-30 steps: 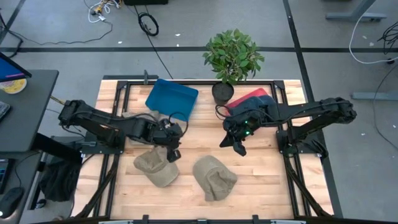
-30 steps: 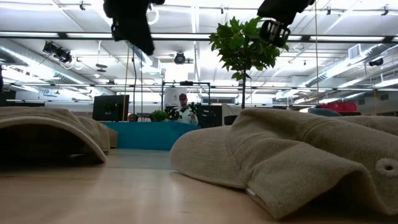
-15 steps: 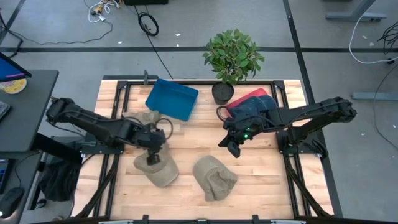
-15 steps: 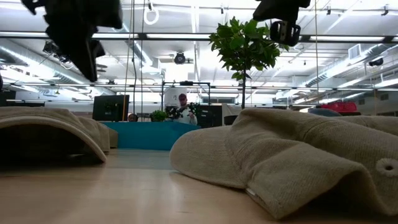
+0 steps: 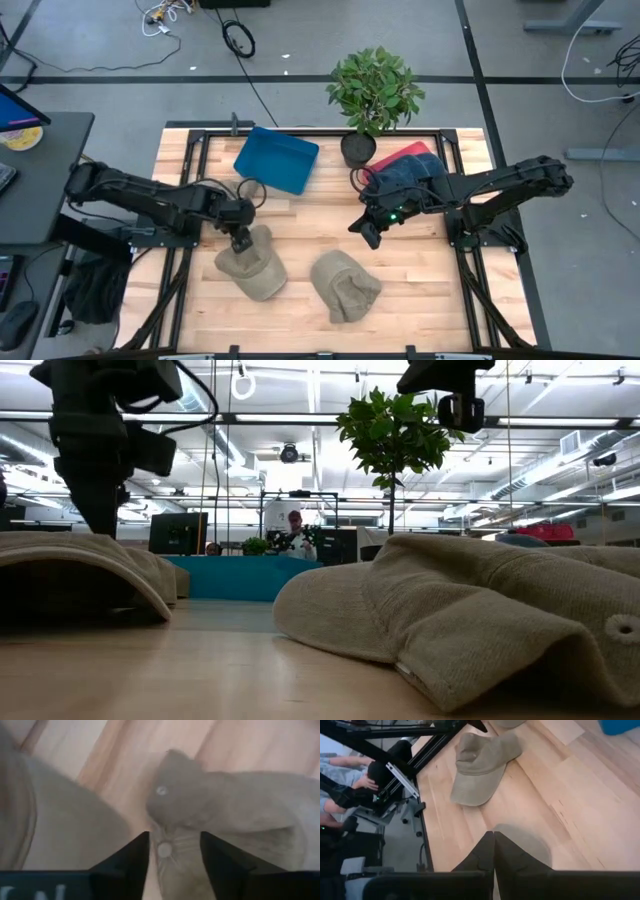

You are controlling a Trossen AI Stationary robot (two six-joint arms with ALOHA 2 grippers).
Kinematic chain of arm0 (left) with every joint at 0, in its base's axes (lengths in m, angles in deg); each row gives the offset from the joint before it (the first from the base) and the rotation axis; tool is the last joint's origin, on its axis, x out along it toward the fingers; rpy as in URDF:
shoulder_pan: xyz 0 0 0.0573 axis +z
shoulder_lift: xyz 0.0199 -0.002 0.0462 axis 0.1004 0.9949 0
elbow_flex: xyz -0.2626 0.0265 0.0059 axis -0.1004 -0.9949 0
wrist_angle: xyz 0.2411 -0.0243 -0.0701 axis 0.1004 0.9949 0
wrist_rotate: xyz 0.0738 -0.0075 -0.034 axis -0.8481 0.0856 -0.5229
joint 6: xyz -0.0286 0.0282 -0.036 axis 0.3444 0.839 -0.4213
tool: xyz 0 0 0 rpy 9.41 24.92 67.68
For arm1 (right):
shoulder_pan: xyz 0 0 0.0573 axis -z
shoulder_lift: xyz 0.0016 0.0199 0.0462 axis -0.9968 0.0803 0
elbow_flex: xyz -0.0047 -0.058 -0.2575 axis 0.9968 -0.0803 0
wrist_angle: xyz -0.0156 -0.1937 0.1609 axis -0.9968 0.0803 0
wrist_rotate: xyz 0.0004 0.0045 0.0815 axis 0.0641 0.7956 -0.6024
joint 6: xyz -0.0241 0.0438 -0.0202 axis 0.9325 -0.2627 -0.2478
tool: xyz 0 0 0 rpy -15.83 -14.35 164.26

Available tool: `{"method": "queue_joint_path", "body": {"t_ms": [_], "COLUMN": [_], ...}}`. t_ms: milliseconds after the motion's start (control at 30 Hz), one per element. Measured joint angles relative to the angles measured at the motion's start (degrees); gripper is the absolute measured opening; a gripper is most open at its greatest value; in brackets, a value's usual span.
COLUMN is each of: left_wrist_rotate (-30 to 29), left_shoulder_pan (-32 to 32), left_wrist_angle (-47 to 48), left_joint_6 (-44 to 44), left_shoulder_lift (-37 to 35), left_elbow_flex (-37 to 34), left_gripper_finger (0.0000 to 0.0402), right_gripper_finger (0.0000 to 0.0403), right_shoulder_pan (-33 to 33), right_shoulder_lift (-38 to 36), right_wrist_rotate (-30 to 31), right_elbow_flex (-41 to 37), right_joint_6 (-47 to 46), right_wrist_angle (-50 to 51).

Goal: Pick & Place hat
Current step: Put the middle brown cap into the blue bin

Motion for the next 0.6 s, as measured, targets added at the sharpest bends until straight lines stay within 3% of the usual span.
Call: {"method": "queue_joint_path", "body": {"t_ms": [200, 400, 600], "left_wrist_rotate": [2.7, 3.1, 6.5], "left_shoulder_pan": [1.9, 1.6, 1.6], "left_wrist_angle": [-1.5, -5.3, -4.5], "left_joint_6": [-2.3, 6.8, 20.0], "left_shoulder_lift": [0.0, 0.5, 2.3], "left_elbow_flex": [-1.1, -1.1, -1.1], "left_gripper_finger": [0.0261, 0.0299, 0.0307], "right_gripper_finger": [0.0007, 0.0007, 0.0007], "right_shoulder_pan": [0.2, 0.2, 0.2], "right_shoulder_lift": [0.0, 0.0, 0.0], "right_wrist_rotate": [0.0, -0.1, 0.0], "right_elbow_flex": [0.0, 0.0, 0.0], "right_joint_6": [-2.9, -5.3, -7.0], "right_wrist_angle": [0.0, 0.0, 0.0]}}
